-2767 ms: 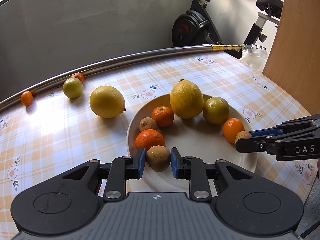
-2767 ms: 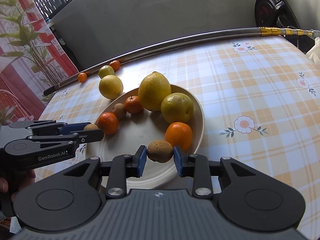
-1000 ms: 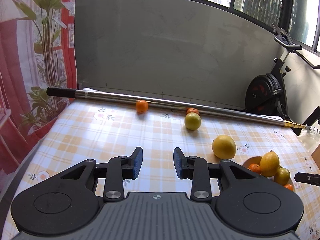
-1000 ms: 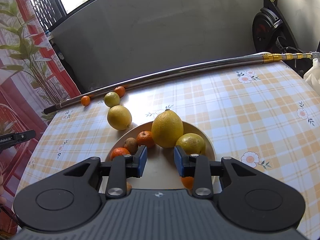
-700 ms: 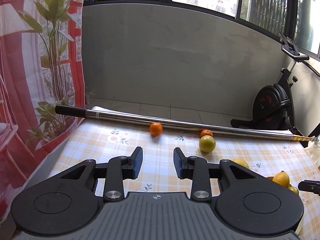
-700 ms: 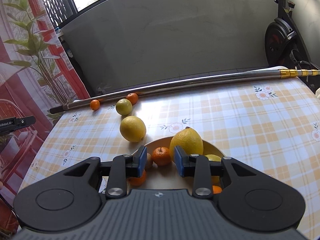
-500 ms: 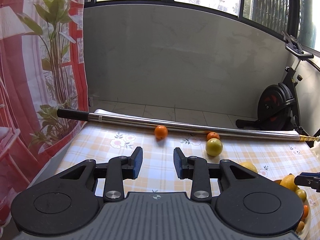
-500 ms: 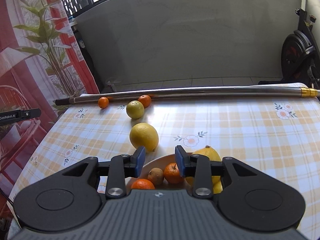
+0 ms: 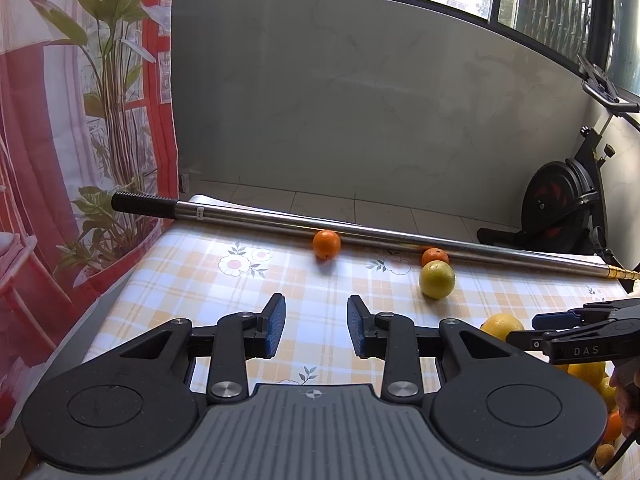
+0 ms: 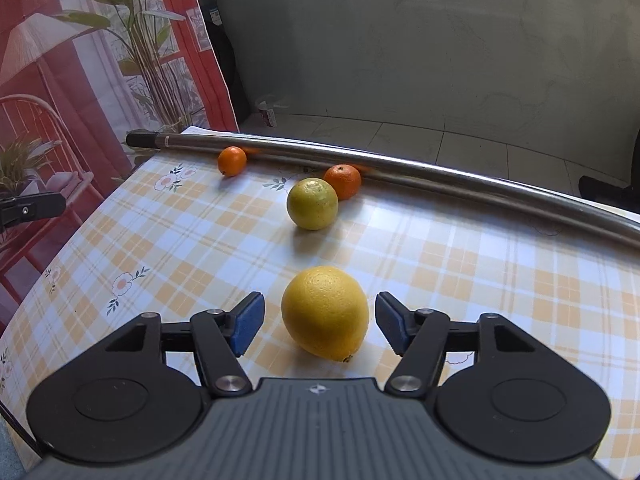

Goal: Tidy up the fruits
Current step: 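Close the right tool on the grapefruit while the left closes on the orange mandarin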

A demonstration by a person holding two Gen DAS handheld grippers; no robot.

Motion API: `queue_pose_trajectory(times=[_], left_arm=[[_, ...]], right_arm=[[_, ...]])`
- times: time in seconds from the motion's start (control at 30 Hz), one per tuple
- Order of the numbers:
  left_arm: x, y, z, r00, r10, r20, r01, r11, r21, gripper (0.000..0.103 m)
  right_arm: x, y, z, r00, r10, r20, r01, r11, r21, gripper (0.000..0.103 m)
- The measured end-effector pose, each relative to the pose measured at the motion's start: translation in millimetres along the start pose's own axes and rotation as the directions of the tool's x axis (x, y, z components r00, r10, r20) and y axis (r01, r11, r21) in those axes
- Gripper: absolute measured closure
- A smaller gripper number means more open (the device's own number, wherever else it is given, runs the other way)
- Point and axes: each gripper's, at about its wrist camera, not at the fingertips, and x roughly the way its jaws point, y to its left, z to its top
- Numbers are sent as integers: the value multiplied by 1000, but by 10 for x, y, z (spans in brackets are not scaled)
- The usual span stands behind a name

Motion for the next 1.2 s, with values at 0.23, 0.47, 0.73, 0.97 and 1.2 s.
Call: queue_pose_trajectory(times=[0.23,0.47,0.73,0.97,1.2], left_arm=[[59,-7,2,1000,-1,-7,1,1000,9,67],[128,33,19,1000,-4,-17,4,1000,6,67],[412,159,288,996,-63,-56,60,997,-57,57],[991,192,484,999,-8,-42,7,999,-39,55],[1526,168,572,991,-9,-137,10,1000,8,55]], right_arm=[[253,-74,91,997,-2,-79,0,1000,-29,38],[344,-7,92,993,-18,-119,10,997,-72,38],[389,65,88,989,-49,-139,31,991,-128,44],[390,85,72,989,-89,-118,85,995,-42,44],[350,55,33,990,-99,-97,101,995,24,44]])
